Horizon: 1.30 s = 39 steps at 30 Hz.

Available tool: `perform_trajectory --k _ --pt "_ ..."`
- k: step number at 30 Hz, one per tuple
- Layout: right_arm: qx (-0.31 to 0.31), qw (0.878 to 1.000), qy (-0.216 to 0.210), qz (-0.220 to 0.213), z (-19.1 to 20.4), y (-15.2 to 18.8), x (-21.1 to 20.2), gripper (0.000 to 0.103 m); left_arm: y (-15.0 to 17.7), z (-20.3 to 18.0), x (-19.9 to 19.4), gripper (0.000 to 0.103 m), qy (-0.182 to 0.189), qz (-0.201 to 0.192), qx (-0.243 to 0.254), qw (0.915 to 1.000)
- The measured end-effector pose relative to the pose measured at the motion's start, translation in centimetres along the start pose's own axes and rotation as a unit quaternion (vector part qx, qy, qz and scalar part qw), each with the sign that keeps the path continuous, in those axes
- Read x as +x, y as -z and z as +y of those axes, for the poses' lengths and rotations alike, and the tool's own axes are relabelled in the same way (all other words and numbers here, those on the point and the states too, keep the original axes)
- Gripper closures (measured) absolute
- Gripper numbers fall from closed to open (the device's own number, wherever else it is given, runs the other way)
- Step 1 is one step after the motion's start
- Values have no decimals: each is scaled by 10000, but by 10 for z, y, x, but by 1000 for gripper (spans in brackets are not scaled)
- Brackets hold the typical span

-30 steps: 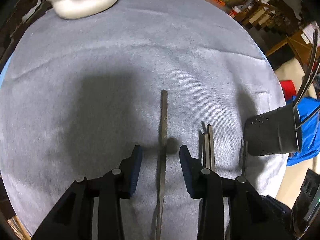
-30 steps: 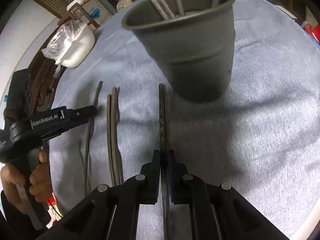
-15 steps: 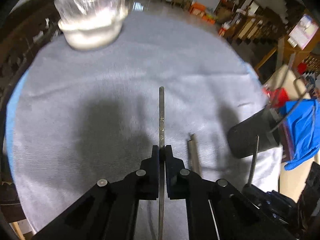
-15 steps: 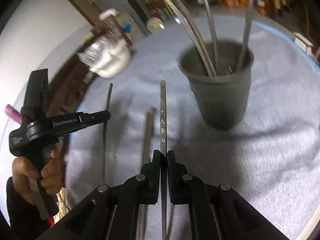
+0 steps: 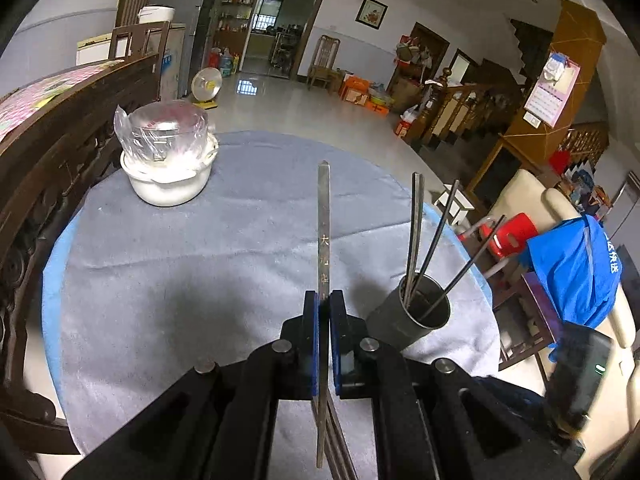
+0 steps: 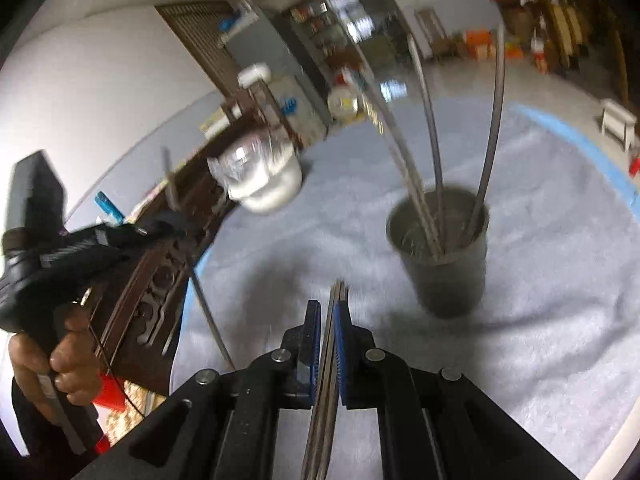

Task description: Organize utensils

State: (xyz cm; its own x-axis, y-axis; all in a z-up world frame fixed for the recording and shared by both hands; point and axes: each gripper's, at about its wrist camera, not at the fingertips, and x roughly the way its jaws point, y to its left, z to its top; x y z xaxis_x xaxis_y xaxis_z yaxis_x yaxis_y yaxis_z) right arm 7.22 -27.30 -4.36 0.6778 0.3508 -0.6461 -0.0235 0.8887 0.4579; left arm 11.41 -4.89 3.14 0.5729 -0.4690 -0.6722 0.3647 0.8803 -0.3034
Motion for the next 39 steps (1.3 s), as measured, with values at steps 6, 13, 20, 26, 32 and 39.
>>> perform_trajectory --k 6,13,20,26,32,39 --pt "371 9938 53 1047 -15 23 51 92 19 9 -5 98 -26 45 -31 10000" --pt "428 9920 -17 1185 -13 46 71 43 44 29 -4 98 12 68 -243 9997" --pt "16 9899 497 1324 -3 47 91 68 55 36 -2 98 122 -13 -315 9994" --pt "-139 9869 680 1458 0 47 99 74 54 42 2 98 227 32 -398 9989" --pt "-505 9819 861 1612 10 48 97 90 56 43 10 98 361 188 -473 9981" --pt "-26 9828 680 1715 -12 47 86 90 56 42 12 98 425 236 -440 9978"
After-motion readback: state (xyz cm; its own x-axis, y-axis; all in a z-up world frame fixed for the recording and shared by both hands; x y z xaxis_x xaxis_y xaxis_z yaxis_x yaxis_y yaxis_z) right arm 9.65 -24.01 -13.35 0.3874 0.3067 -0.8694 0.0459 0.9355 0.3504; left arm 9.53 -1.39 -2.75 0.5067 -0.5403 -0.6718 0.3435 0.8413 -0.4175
